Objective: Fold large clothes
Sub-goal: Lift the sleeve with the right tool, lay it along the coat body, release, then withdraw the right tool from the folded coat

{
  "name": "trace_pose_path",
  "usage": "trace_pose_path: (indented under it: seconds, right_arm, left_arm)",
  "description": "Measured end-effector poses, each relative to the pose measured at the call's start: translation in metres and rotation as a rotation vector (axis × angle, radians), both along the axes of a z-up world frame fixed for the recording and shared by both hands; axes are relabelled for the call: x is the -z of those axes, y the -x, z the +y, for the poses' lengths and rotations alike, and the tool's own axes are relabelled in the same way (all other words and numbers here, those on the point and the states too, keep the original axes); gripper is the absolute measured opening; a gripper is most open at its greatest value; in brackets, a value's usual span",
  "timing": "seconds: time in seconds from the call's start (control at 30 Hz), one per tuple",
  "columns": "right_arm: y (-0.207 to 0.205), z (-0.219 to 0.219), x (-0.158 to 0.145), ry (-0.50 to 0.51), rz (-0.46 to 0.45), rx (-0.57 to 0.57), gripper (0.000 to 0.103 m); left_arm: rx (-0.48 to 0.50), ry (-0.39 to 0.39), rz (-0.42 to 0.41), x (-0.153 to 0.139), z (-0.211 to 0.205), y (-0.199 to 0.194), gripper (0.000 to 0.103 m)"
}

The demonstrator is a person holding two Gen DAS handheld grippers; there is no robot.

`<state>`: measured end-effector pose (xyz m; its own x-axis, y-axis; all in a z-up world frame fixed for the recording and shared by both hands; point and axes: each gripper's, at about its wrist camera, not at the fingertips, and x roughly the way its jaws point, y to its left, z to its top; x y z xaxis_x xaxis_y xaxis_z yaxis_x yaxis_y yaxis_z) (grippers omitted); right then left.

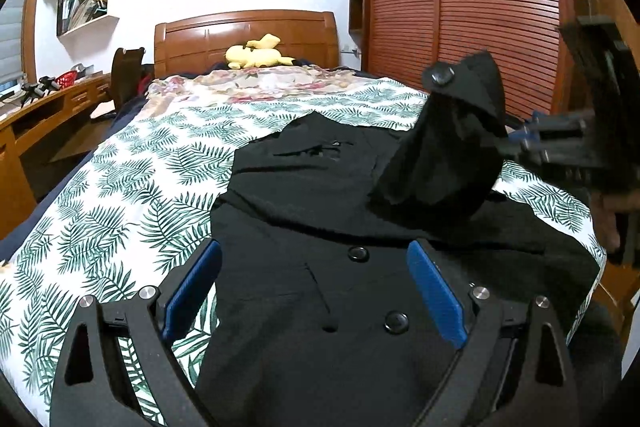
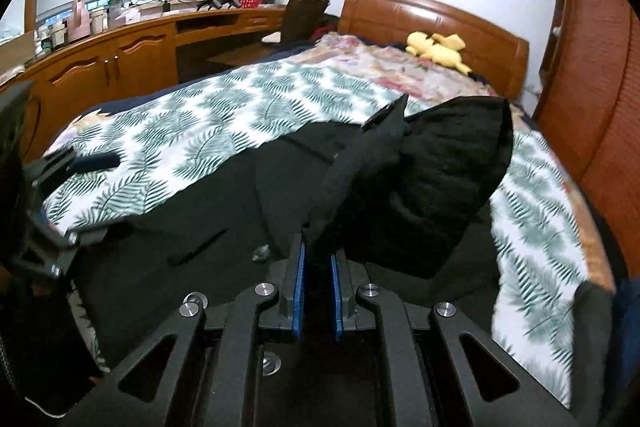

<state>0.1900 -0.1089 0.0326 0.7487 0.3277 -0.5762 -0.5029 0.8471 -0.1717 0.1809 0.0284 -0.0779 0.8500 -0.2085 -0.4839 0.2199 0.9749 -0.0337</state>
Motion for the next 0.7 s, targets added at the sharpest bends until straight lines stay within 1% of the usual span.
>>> trace_pose_path:
  seconds: [0.13,0.17,0.23,0.3,0.43,0.47,0.53,0.7]
  right_arm:
    - [-0.005,-0.001,0.01,-0.03,0.042,0.003,0.011]
    - [-0.007,0.001,0.012,-0.031,0.046,0.002,0.013]
    - [-0.003,0.001,0.014,-0.038,0.054,-0.009,0.014]
    - [0.0,0.004,0.012,-0.039,0.06,-0.007,0.017]
    - [0.012,0.008,0.011,-0.032,0.06,-0.018,0.028]
    - [0.016,0.009,0.01,-0.03,0.057,-0.023,0.035]
    - [0.024,0.009,0.008,-0.031,0.056,-0.032,0.043]
    - [0.039,0.004,0.004,-0.042,0.044,-0.039,0.045]
  left_arm:
    - [-0.005,0.005,0.005,0.003,0.004,-0.003,0.094]
    - [-0.005,0.002,0.009,0.004,0.003,-0.004,0.094]
    - [-0.006,-0.002,0.009,0.004,0.002,-0.005,0.094]
    - [-0.004,-0.004,0.009,0.006,0.002,-0.007,0.094]
    - [-0.009,-0.003,0.012,0.008,0.005,-0.008,0.094]
    - [-0.011,-0.002,0.013,0.009,0.006,-0.008,0.094]
    - [-0.014,0.001,0.015,0.008,0.007,-0.008,0.094]
    - [-0.019,0.011,0.005,0.004,0.011,-0.004,0.094]
